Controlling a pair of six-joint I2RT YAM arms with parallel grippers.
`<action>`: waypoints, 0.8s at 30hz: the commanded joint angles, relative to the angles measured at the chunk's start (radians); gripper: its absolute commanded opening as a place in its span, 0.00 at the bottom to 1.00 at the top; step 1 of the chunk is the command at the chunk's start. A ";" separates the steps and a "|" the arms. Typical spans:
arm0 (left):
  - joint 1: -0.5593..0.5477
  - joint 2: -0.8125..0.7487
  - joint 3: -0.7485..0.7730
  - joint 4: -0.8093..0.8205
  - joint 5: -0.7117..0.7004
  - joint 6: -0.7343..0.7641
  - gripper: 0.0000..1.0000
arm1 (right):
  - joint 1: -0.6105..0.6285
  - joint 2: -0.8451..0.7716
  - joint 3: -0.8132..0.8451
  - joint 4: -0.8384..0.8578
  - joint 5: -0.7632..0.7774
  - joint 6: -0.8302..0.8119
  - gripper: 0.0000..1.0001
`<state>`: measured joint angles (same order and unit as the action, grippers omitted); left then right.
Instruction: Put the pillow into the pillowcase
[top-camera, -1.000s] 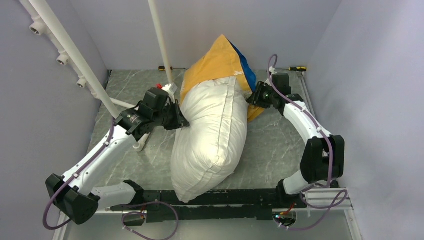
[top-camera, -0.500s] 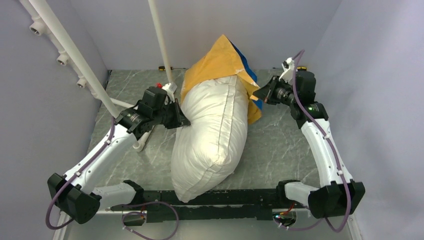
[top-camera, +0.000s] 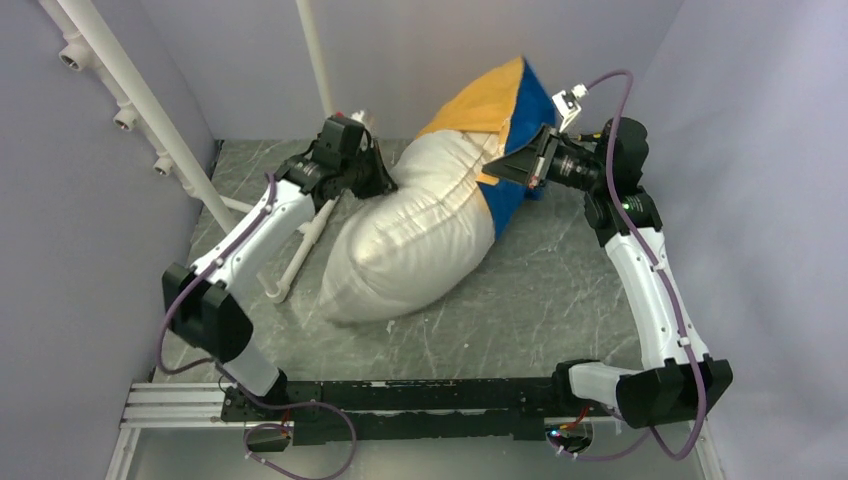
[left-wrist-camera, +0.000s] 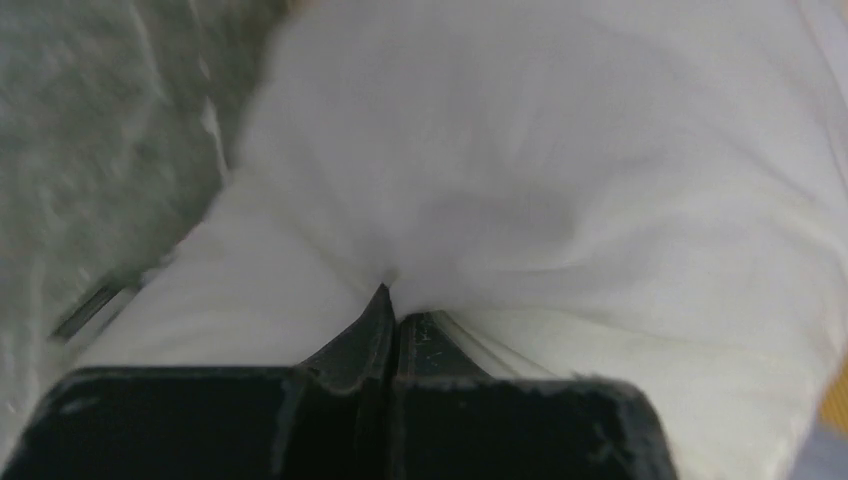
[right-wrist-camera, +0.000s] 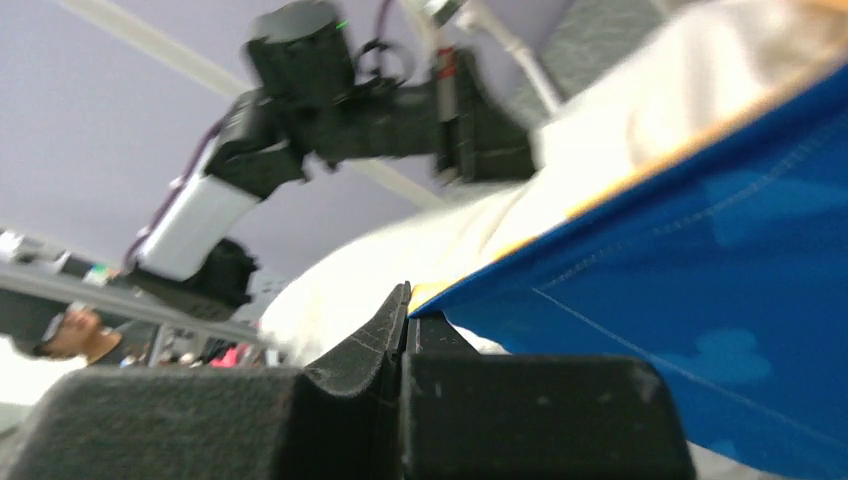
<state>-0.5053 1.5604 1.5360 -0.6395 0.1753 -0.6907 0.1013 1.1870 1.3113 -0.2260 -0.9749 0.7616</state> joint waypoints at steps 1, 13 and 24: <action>0.021 0.113 0.185 0.271 -0.187 0.005 0.00 | 0.122 0.001 0.165 0.253 -0.236 0.156 0.00; 0.016 0.145 0.190 0.302 -0.086 0.225 0.15 | 0.207 0.004 -0.045 -0.020 0.035 -0.093 0.00; 0.016 0.007 0.509 -0.119 0.036 0.509 0.99 | 0.203 0.080 0.008 0.003 0.123 -0.067 0.00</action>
<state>-0.4862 1.6657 1.8732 -0.6003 0.1287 -0.3084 0.3038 1.2327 1.2350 -0.2897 -0.8993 0.7006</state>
